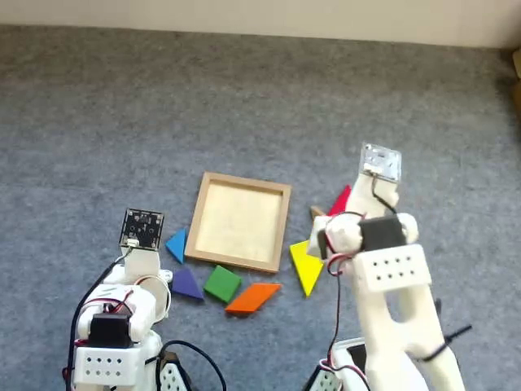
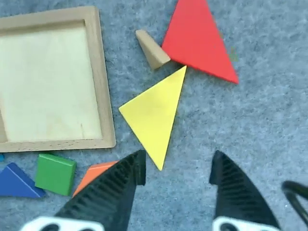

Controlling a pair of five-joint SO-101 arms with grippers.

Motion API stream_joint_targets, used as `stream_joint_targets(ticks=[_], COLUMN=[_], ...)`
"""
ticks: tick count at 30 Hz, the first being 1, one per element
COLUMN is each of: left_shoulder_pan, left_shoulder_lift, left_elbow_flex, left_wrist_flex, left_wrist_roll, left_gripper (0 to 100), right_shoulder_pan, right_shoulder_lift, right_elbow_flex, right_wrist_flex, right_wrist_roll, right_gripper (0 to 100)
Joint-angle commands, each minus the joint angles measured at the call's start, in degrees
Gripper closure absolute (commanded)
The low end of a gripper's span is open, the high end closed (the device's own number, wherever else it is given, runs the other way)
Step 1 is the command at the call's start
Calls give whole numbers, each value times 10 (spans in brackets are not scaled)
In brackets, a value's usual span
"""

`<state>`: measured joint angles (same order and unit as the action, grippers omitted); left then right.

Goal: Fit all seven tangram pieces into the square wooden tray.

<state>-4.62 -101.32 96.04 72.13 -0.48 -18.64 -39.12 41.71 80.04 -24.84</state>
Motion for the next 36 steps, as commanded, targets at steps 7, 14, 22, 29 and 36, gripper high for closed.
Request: stream_joint_targets(ticks=[7, 14, 22, 29, 36], left_shoulder_pan=[-5, -5, -5, -5, -5], left_shoulder_lift=[-30, -30, -30, -30, -30], left_elbow_flex=[11, 11, 11, 11, 11], left_wrist_flex=[3, 3, 3, 3, 3], left_wrist_roll=[3, 3, 3, 3, 3], left_gripper=[993, 993, 993, 993, 993], right_shoulder_pan=[-44, -44, -44, -47, -48], right_shoulder_lift=[88, 184, 254, 259, 259], right_elbow_flex=[-58, -57, -58, -58, -56], right_wrist_flex=[-78, -153, -219, -234, -231], right_wrist_roll=[-98, -127, -154, -154, -149], right_gripper=[731, 728, 728, 727, 659])
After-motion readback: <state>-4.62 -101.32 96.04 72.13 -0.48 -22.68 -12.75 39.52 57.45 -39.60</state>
